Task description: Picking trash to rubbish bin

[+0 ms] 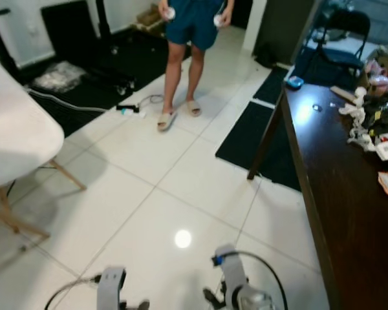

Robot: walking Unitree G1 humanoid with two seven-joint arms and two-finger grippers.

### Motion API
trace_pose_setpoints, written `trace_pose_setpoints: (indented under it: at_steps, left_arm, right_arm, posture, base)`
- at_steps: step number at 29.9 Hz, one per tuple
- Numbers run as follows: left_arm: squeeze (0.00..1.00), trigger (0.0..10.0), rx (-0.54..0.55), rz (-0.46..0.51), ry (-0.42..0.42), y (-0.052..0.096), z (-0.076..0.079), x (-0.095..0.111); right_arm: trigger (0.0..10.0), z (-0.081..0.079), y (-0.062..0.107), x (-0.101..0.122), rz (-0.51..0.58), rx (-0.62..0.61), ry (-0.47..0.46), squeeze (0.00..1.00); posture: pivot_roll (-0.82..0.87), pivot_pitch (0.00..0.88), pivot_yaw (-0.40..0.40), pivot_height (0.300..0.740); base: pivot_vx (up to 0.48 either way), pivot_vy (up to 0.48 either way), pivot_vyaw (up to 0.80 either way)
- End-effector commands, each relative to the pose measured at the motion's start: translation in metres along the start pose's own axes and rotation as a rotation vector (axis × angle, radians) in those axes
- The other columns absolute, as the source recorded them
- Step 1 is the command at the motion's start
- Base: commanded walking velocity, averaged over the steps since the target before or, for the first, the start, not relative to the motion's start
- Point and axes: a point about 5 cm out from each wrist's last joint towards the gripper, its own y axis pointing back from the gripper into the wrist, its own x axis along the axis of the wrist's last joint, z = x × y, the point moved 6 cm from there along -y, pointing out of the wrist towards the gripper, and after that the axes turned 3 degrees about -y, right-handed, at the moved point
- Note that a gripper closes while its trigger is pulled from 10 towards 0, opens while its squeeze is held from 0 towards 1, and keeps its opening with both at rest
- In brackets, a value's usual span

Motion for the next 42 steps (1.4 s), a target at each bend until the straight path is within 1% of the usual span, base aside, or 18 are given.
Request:
trace_pose_setpoints:
  at_steps: [1,18,20,29,42]
  left_arm:
    - [0.0,10.0,-0.019,-0.035,0.012,0.0006,0.0077,-0.0132]
    - [0.0,10.0,-0.022,-0.033,0.018,0.0,0.0091,-0.0124]
    - [0.0,10.0,-0.007,-0.034,0.023,-0.0001,0.0073,-0.0124]
    - [0.0,10.0,-0.006,-0.036,0.034,-0.0002,0.0077,-0.0129]
    - [0.0,10.0,-0.003,-0.044,0.03,0.0005,0.0064,-0.0149]
  right_arm:
    - [10.0,0.0042,0.0021,-0.0069,-0.02,-0.013,-0.003,0.0]
    - [10.0,0.0083,0.0027,-0.0092,-0.044,-0.033,-0.01,0.0]
    - [10.0,0.0087,0.0027,-0.0092,-0.049,-0.033,-0.002,0.0]
    - [10.0,0.0081,0.0024,-0.0092,-0.057,-0.029,0.011,0.0]
    - [10.0,0.0023,0.0013,-0.0097,-0.063,0.0,0.025,0.0]
  posture:
    - [0.12,0.095,-0.07,0.74]
    - [0.12,0.096,-0.07,0.74]
    - [0.12,0.096,-0.072,0.74]
    - [0.12,0.097,-0.074,0.74]
    - [0.13,0.098,-0.07,0.74]
  base:
    - [0.435,0.0,0.0]
    - [0.416,0.0,0.0]
    - [0.0,0.0,-0.8]
    - [0.0,0.0,-0.8]
    - [0.0,0.0,-0.8]
